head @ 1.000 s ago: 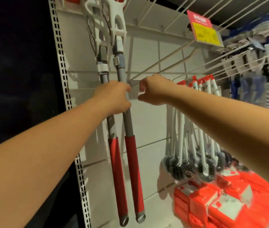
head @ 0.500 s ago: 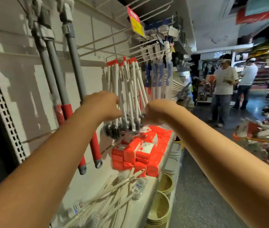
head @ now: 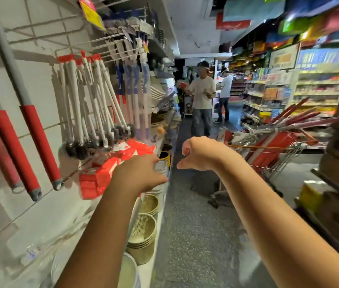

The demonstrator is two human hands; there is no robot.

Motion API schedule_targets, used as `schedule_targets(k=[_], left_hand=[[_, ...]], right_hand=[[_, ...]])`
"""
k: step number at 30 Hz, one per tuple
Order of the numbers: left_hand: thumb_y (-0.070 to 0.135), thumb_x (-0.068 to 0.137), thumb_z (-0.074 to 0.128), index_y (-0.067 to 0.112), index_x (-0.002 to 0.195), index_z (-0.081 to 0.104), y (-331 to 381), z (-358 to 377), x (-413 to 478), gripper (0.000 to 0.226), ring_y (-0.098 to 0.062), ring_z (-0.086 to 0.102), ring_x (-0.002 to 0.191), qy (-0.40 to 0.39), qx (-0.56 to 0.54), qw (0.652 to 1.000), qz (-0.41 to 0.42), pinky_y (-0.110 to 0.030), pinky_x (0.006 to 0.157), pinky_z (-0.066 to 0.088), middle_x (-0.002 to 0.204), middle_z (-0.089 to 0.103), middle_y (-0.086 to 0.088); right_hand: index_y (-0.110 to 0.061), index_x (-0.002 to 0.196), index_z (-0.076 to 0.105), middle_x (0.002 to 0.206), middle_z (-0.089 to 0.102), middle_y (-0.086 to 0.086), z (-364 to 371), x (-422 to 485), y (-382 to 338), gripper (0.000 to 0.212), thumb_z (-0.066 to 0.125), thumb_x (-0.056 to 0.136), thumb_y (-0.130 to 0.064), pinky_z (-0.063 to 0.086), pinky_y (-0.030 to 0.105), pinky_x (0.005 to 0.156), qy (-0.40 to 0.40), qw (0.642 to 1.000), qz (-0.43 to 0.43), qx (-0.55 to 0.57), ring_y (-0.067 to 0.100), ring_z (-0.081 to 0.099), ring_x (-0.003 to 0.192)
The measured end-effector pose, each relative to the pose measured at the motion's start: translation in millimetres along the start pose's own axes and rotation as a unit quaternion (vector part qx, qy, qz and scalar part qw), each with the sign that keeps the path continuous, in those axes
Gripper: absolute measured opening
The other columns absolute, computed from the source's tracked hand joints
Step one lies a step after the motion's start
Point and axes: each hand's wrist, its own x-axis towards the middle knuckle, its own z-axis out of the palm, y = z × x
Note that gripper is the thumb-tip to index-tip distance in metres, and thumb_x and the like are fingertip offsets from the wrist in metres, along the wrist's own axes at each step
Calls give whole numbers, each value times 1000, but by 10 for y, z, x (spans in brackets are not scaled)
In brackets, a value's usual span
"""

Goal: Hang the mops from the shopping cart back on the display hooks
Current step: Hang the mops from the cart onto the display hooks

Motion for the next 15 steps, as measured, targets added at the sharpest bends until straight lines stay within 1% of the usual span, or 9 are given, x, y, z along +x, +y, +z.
schedule_targets(k=[3,7,11,13,15], left_hand=[[45,83,66,27,134,50,223,192,-197,57,-25,54,119,-36,8,999,10,-38,98,46,133,57,-3],[47,84,65,30,142,42,577,421,-468,65,-22,51,126,-42,-7,999,34,-37,101,44,140,52,-1],[49,85,62,29,138,46,1120,773,-830,59,-23,55,119,-56,-8,994,93,-38,96,47,132,57,-2],[48,86,61,29,134,49,1427,937,-1039,53,-23,57,115,-81,-9,989,123,-38,93,49,127,60,-1],[49,86,59,31,134,49,1708,1087,-1227,52,-23,57,114,-100,0,984,146,-38,93,49,127,60,1]], right_hand=[[-16,117,59,114,62,5,-10,-333,220,42,61,87,-44,48,34,80,10,1000,27,-10,27,59,100],[-17,116,60,117,62,7,105,-872,585,42,58,88,-47,49,39,88,-5,997,74,6,29,58,104],[-18,115,60,114,63,6,305,-1577,1053,40,59,88,-47,51,40,88,-35,989,146,7,27,60,102],[-18,112,61,111,63,4,352,-1960,1296,39,59,87,-48,51,38,86,-63,981,183,7,26,60,100],[-18,107,62,108,64,3,388,-2304,1529,37,58,86,-48,50,35,80,-67,974,217,3,26,59,97]])
